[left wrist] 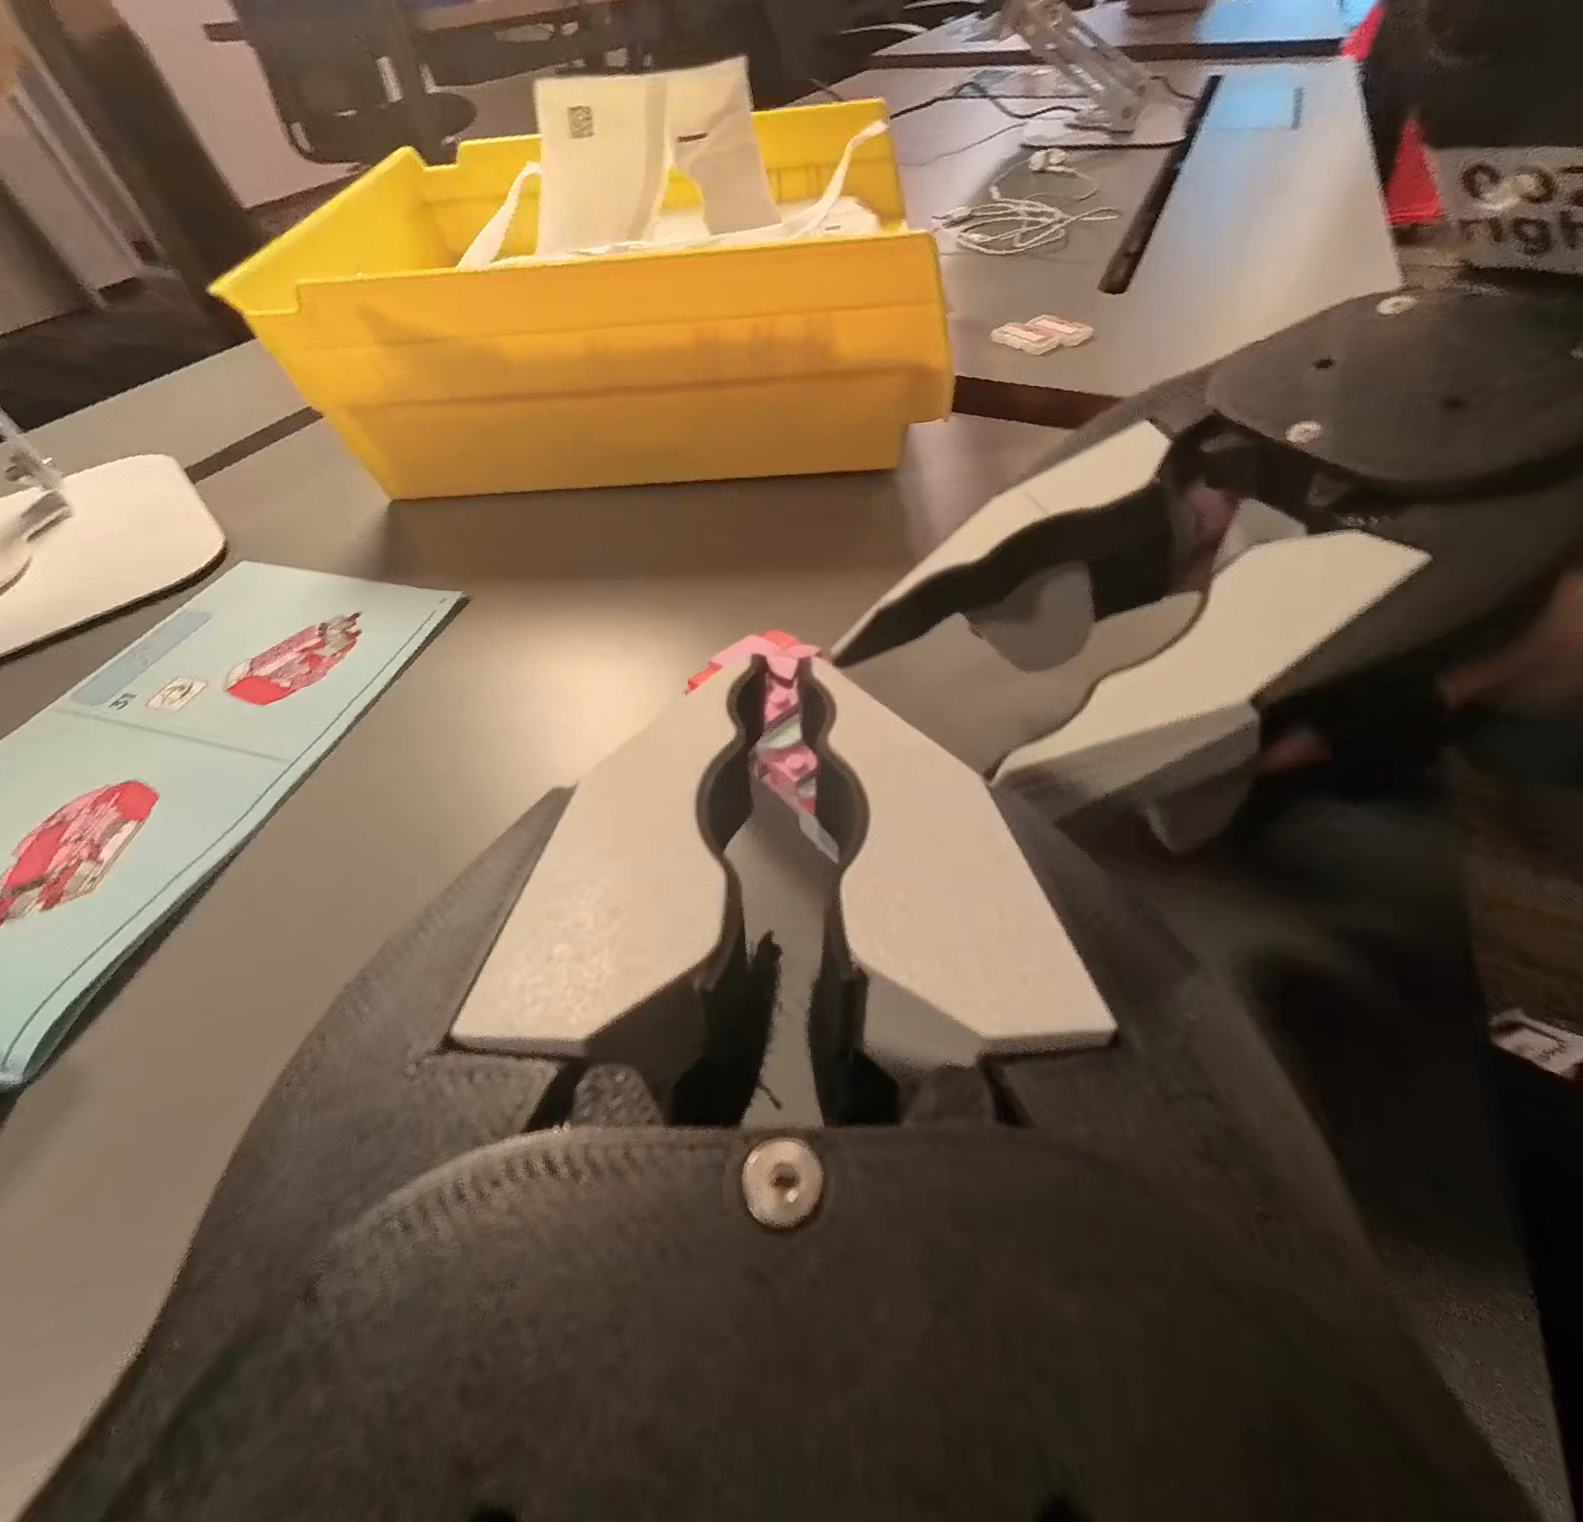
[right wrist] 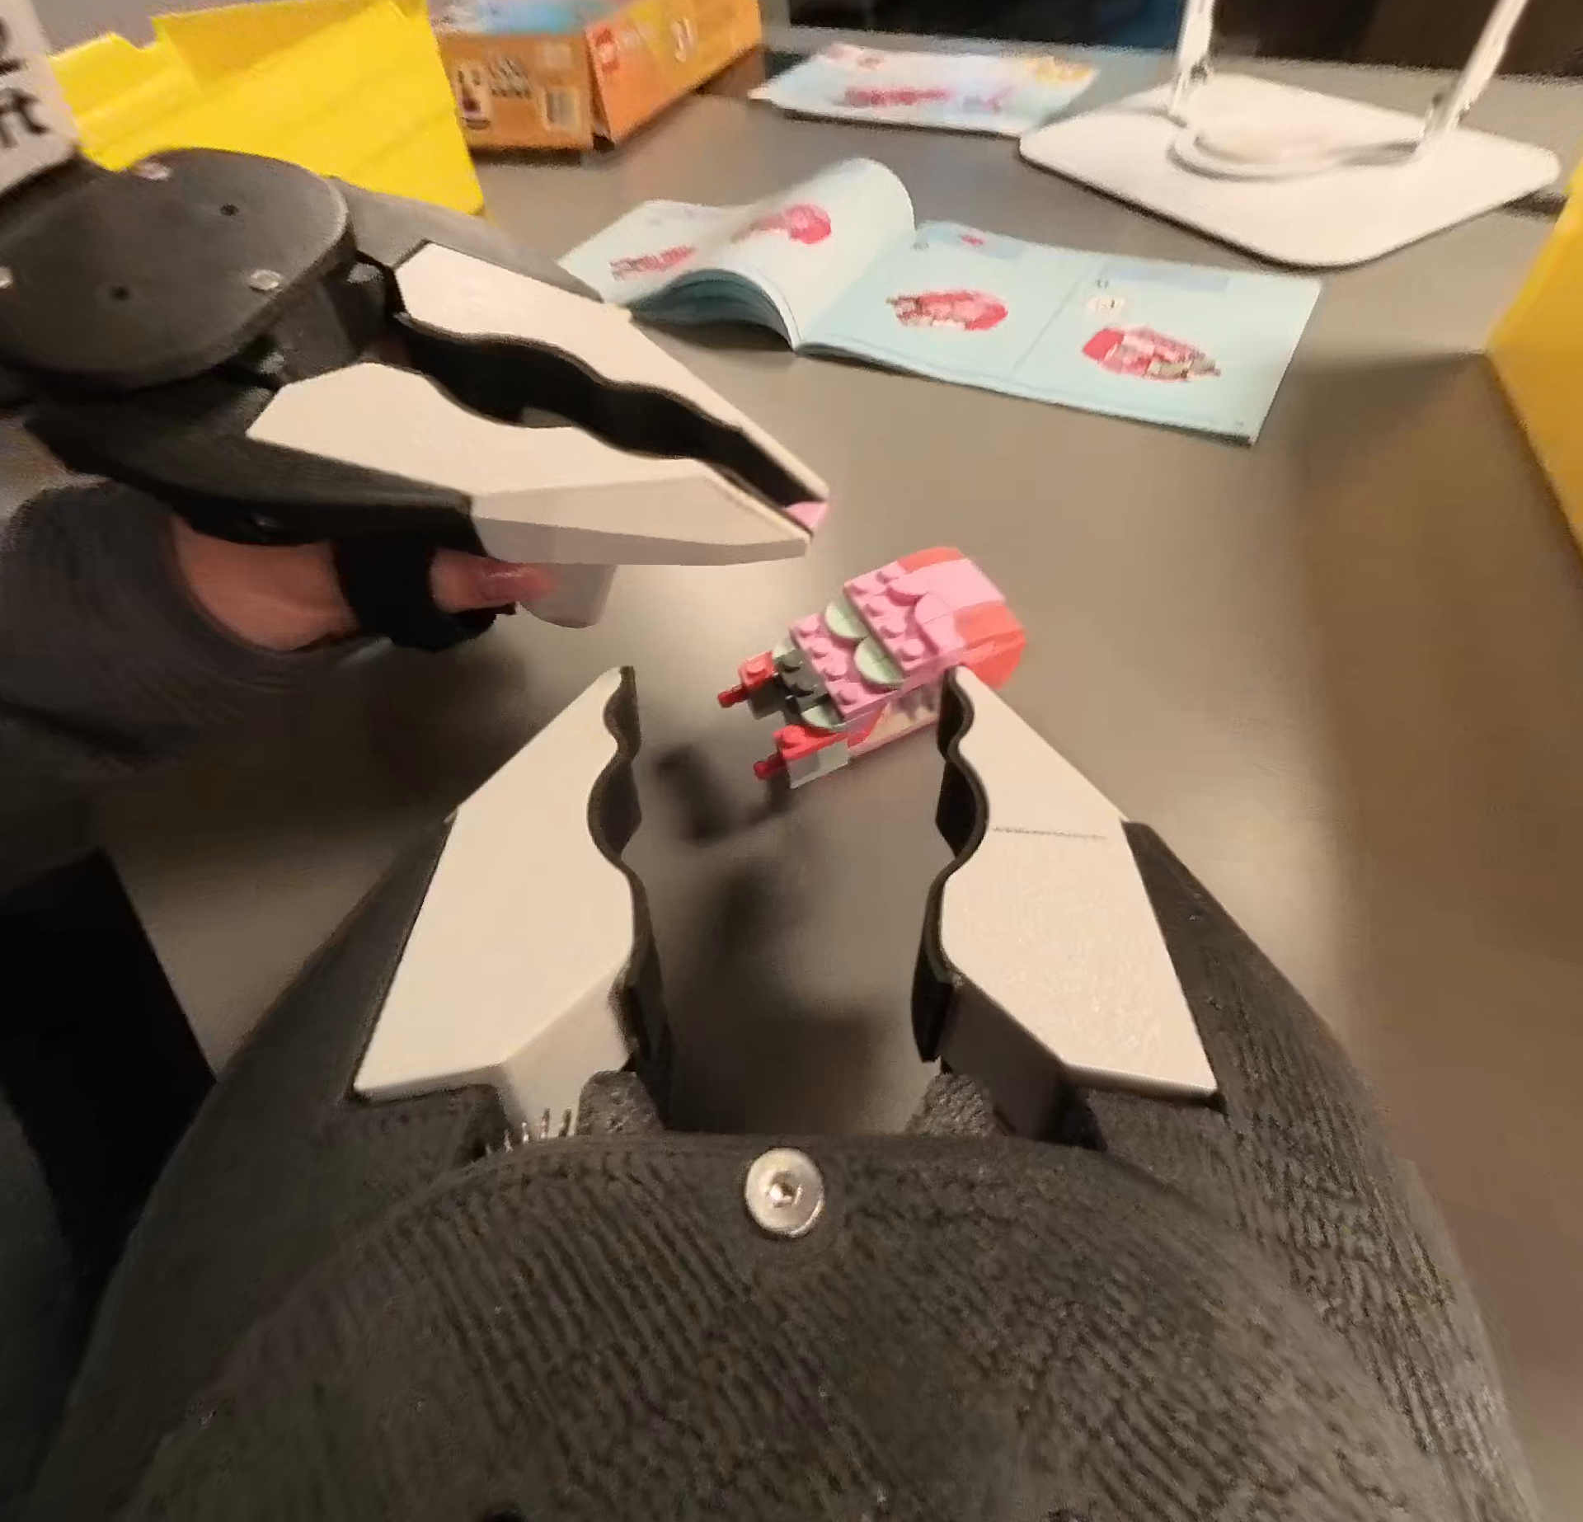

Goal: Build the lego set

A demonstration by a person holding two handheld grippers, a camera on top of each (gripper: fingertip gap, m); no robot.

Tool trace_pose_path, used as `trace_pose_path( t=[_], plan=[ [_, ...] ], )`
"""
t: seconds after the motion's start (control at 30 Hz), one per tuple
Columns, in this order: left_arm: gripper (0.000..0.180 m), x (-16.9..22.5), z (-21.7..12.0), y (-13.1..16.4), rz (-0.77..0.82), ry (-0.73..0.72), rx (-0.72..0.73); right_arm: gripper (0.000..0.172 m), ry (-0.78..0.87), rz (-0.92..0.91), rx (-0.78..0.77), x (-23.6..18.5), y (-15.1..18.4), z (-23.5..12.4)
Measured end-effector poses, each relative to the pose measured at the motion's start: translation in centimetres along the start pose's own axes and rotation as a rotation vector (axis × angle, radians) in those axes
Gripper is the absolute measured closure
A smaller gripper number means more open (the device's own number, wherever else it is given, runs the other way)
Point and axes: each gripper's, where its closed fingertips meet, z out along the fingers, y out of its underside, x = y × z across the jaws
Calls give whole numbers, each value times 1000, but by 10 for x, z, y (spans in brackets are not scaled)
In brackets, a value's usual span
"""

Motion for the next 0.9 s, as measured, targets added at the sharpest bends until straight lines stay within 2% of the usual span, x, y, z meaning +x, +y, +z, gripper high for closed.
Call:
trace_pose_path(
  t=[0.13, 0.37, 0.5, 0.73, 0.9],
  plan=[
    [174, -1, 2, -1, 55, 110, -30, 99, -110, -57, 60, 7, -11, -4],
    [174, -6, 8, 2, 129, 333, -81, 78, -247, -128, 37, 13, -16, 9],
    [174, -7, 14, 3, 126, 395, -85, 79, -275, -222, 9, 10, -14, 17],
    [174, -9, 18, 9, 117, 455, -87, 81, -310, -198, -79, 14, -4, 25],
    [174, -11, 17, 12, 110, 491, -99, 91, -305, -221, -168, 13, 8, 31]
  ],
)
